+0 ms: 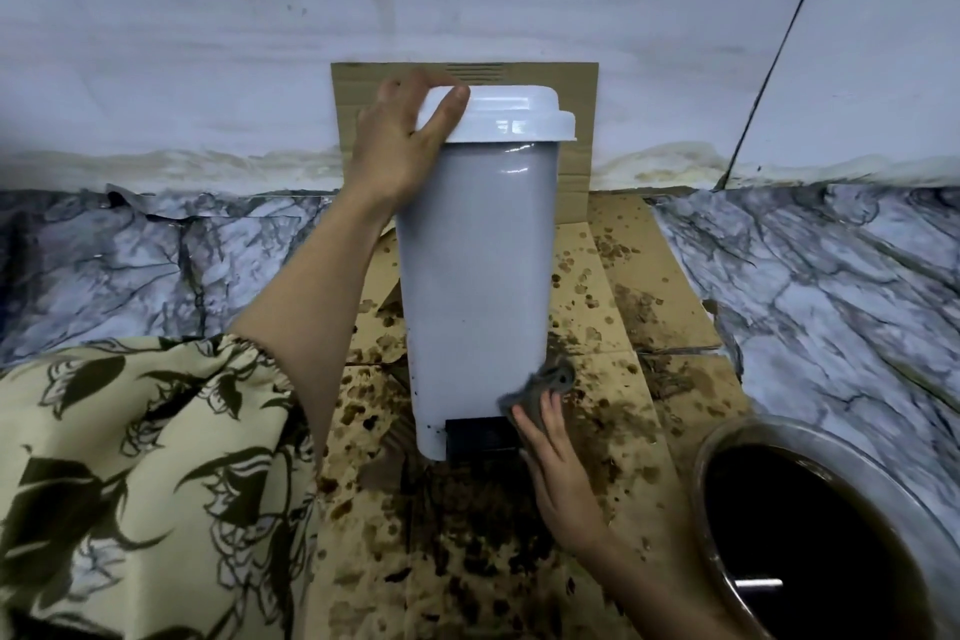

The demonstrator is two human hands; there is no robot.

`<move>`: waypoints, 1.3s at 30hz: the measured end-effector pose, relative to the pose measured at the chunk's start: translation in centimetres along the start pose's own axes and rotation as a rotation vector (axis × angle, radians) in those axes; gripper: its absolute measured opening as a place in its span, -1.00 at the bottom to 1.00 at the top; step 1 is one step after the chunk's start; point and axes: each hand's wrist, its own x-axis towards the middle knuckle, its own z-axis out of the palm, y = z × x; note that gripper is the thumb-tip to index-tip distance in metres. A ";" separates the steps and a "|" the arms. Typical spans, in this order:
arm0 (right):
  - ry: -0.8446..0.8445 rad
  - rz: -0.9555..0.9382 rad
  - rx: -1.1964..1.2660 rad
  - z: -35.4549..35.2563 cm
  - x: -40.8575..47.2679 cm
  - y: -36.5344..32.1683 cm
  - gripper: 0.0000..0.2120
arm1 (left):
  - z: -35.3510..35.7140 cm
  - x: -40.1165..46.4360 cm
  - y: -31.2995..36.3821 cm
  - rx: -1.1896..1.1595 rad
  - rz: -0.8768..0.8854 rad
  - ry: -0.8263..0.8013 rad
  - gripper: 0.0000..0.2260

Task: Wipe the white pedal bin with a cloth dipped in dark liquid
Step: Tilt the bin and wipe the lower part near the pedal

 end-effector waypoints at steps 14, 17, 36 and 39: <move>0.315 -0.134 -0.294 -6.8 17.0 -9.4 -0.51 | 0.0 0.5 0.2 0.065 0.029 -0.023 -0.72; 0.262 -0.395 -0.687 -5.6 16.4 -10.4 -0.54 | -0.1 0.5 0.3 0.064 0.014 -0.036 -0.70; 0.040 -0.571 -0.885 -4.1 16.0 -12.4 -0.29 | -0.2 -0.5 1.1 0.013 0.020 -0.030 -0.71; -0.487 -0.771 -1.172 -1.3 12.8 -11.8 -0.36 | -0.3 -0.8 0.9 0.010 0.016 -0.045 -0.70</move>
